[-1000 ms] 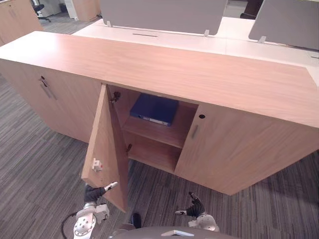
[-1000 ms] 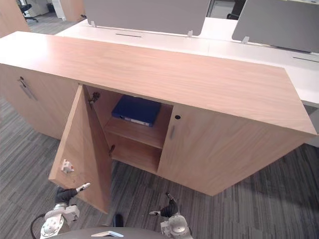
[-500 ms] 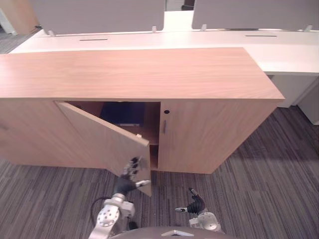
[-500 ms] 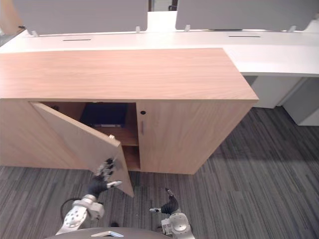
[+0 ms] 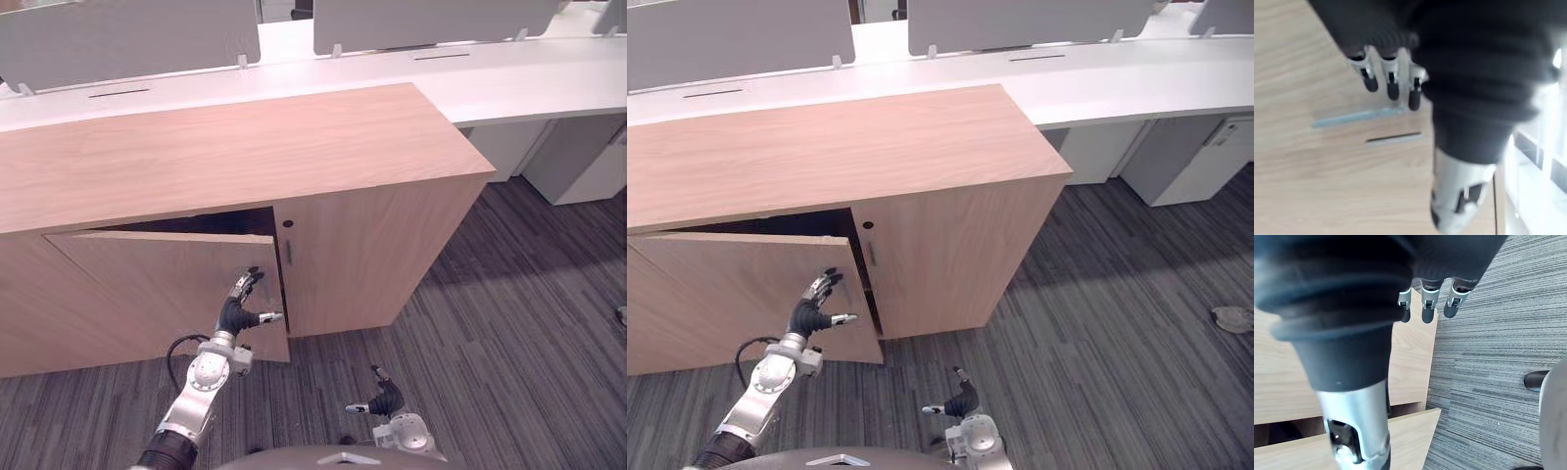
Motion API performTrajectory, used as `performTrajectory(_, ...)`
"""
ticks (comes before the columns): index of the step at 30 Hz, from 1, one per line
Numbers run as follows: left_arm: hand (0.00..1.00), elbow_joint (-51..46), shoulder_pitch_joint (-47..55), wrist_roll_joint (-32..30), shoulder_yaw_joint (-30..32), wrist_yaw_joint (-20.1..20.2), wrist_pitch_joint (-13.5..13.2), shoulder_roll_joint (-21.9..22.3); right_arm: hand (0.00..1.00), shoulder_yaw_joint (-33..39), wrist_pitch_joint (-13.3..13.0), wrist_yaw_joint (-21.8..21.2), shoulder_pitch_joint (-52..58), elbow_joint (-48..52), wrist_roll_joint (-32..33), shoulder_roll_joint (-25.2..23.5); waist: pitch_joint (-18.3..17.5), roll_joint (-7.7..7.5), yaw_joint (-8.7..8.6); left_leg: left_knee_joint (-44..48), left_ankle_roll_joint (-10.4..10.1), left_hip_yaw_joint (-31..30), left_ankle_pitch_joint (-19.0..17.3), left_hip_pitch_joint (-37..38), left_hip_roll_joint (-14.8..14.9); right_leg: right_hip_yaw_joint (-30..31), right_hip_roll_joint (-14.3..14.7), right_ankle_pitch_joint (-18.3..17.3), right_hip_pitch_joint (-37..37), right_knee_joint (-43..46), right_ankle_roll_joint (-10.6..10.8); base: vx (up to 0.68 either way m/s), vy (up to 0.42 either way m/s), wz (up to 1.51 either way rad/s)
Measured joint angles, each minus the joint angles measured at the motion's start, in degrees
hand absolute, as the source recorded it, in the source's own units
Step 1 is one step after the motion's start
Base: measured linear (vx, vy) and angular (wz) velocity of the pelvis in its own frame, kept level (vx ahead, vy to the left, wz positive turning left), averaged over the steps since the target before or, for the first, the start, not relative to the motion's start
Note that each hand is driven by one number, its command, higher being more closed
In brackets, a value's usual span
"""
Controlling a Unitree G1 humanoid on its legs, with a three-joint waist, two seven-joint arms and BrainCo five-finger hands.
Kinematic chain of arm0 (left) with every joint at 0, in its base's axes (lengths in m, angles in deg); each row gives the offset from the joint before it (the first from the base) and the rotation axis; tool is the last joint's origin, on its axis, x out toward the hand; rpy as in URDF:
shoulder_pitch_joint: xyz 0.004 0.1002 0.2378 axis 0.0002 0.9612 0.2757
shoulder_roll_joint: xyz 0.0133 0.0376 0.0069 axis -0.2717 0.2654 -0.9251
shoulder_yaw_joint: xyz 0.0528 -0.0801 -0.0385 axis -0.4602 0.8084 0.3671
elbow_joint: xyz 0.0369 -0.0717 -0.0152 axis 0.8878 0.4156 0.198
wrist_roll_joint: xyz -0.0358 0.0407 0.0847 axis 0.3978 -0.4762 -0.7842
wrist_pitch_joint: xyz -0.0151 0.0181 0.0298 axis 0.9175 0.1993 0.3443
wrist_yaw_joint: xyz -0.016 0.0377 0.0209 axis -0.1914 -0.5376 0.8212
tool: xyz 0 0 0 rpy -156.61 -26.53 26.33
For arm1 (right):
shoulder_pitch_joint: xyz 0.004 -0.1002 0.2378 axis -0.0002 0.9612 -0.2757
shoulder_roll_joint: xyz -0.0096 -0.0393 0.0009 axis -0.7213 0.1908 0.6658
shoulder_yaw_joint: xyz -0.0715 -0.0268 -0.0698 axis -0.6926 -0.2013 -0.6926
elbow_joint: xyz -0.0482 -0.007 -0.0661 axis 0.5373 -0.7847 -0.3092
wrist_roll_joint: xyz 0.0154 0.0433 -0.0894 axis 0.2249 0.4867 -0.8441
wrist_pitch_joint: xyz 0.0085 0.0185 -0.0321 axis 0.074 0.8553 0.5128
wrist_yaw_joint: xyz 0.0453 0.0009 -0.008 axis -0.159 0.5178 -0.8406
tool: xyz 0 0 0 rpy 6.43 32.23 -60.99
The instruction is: Walk over to the cabinet, pick up the folder, carry it to the office cabinet, place the folder inside the office cabinet, then close the office cabinet door
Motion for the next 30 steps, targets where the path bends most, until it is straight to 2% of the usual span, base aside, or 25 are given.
performTrajectory(7, 0.00, 4.11, -3.13, -1.37, 2.90, -3.44, 0.25, 0.13, 0.00, 0.46, -0.06, 0.23, -0.32, -0.47, 0.02, -0.26, 0.26, -0.41, -0.47, 0.00, -0.10, -0.05, -0.10, -0.06, 0.03, -0.20, 0.00, 0.13, 0.26, -0.61, -0.02, 0.00, 0.000, 0.00)
performTrajectory(13, 0.00, 4.84, -5.08, -1.66, 4.28, -3.98, 0.29, -0.04, 0.00, 1.19, -0.07, 0.24, -0.52, -0.56, 0.02, -1.00, 0.85, -1.35, -0.77, 0.00, -0.12, -0.05, -0.28, -0.14, -0.03, -0.29, 0.02, 0.22, 0.38, -0.69, -0.01, 0.00, 0.000, 0.00)
performTrajectory(18, 0.00, 4.86, -5.49, -1.63, 4.90, -3.98, 0.28, -0.07, 0.00, 1.20, -0.12, 0.22, -0.59, -0.67, 0.07, -1.01, 0.85, -1.37, -0.83, -0.01, -0.08, -0.14, -0.33, -0.19, -0.10, -0.62, 0.00, 0.23, 0.39, -0.72, 0.00, 0.00, -0.004, 0.01)
performTrajectory(21, 0.00, 4.79, -5.16, -0.73, 4.83, -2.99, 0.22, -0.12, 0.00, 1.21, -0.12, 0.21, -0.65, -0.93, 0.55, -0.99, 0.86, -1.39, -0.70, -0.01, -0.07, -0.40, -0.31, -0.24, -0.11, -1.20, -0.05, 0.23, 0.48, -0.68, 0.01, -0.02, -0.019, 0.05)
performTrajectory(26, 0.00, 3.92, -0.99, 2.50, 4.61, 1.65, 0.02, -0.84, 0.00, 1.23, -0.06, 0.05, -1.93, -3.05, 0.60, -0.99, 1.01, -1.64, -0.58, -0.01, -0.06, -0.86, -0.30, -0.22, -0.21, -1.60, -0.17, 0.20, 0.67, -0.70, 0.04, -0.02, -0.009, 0.04)
performTrajectory(30, 0.00, 6.10, 3.83, 3.62, 3.93, 4.48, 0.06, -1.22, 0.00, 1.40, -0.07, -0.03, -2.35, -4.30, 0.65, -1.01, 1.34, -2.24, 0.34, -0.01, -0.06, -1.07, -0.31, -0.19, -0.38, -1.78, -0.33, 0.18, 0.86, -0.83, 0.12, -0.01, -0.007, 0.03)
